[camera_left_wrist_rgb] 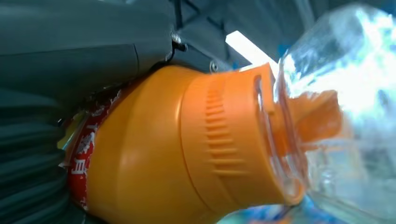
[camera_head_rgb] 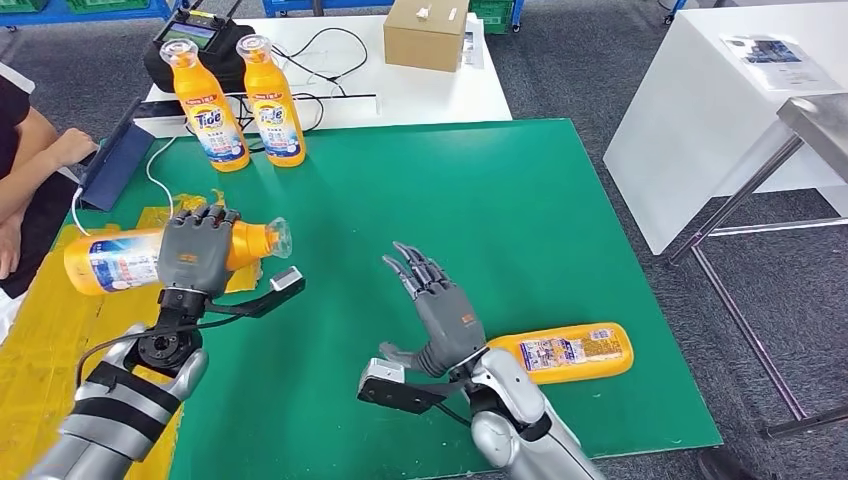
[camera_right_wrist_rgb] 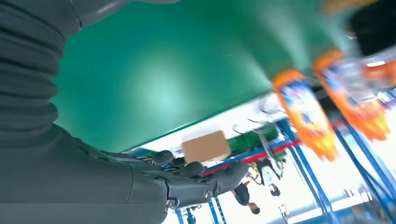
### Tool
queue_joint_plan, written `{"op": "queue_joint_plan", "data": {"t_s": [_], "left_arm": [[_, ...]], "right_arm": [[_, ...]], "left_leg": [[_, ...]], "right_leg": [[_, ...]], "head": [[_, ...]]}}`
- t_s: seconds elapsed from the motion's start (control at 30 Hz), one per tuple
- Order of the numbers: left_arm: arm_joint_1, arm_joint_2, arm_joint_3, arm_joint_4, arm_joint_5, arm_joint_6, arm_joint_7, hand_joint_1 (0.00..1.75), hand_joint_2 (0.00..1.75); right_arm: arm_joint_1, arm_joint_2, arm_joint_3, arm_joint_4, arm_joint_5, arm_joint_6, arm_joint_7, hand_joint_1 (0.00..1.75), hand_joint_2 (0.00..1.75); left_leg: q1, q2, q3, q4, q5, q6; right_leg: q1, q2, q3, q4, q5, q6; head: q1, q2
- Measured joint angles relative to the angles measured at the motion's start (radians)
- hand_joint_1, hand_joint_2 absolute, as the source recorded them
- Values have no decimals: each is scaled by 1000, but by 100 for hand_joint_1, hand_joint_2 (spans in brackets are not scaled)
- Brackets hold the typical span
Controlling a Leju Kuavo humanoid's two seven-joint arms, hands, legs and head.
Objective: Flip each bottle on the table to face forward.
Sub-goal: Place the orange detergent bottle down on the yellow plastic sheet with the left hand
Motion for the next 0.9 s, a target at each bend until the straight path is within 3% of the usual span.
{"op": "queue_joint_plan", "data": {"t_s": [0.2, 0.53, 0.57, 0.67, 0.7, 0.9], "left_arm": [[-51, 21, -45, 258, 0, 11, -19, 175, 175], [-80, 16, -65, 416, 13, -22, -51, 175, 175], [-83, 13, -62, 432, 22, -25, -60, 144, 175], [-94, 6, -38, 474, 52, -21, -85, 13, 175], [-96, 4, -27, 485, 61, -15, -90, 0, 175], [-88, -16, 63, 509, 118, 44, -141, 0, 175]], "right_arm": [[7, -112, 5, 12, -2, 62, 14, 0, 175], [15, -202, 8, 30, 10, 106, 44, 0, 175], [20, -219, 5, 33, 5, 111, 44, 0, 175], [44, -268, -14, 38, -4, 114, 54, 0, 175], [56, -281, -25, 38, -2, 114, 63, 0, 175], [132, -334, -113, 16, 45, 127, 130, 0, 175]], "left_leg": [[-1, 0, -1, 0, 0, 0], [-1, -1, -1, 0, -1, 0], [-1, -2, -1, 0, -1, 0], [-1, -4, -1, 0, -1, 0], [-1, -4, 0, 0, -1, 0], [-1, -4, 0, 0, -1, 0]], "right_leg": [[-1, 0, -1, 0, 0, 0], [0, 0, -1, 0, 0, 0], [0, -1, -1, 0, 0, 0], [-1, -2, 2, 0, -1, 0], [-1, -2, 2, -1, -1, 0], [-1, -1, 2, -1, -1, 0]], "head": [[0, 0], [0, 0], [0, 0], [0, 0], [0, 0], [0, 0]]}}
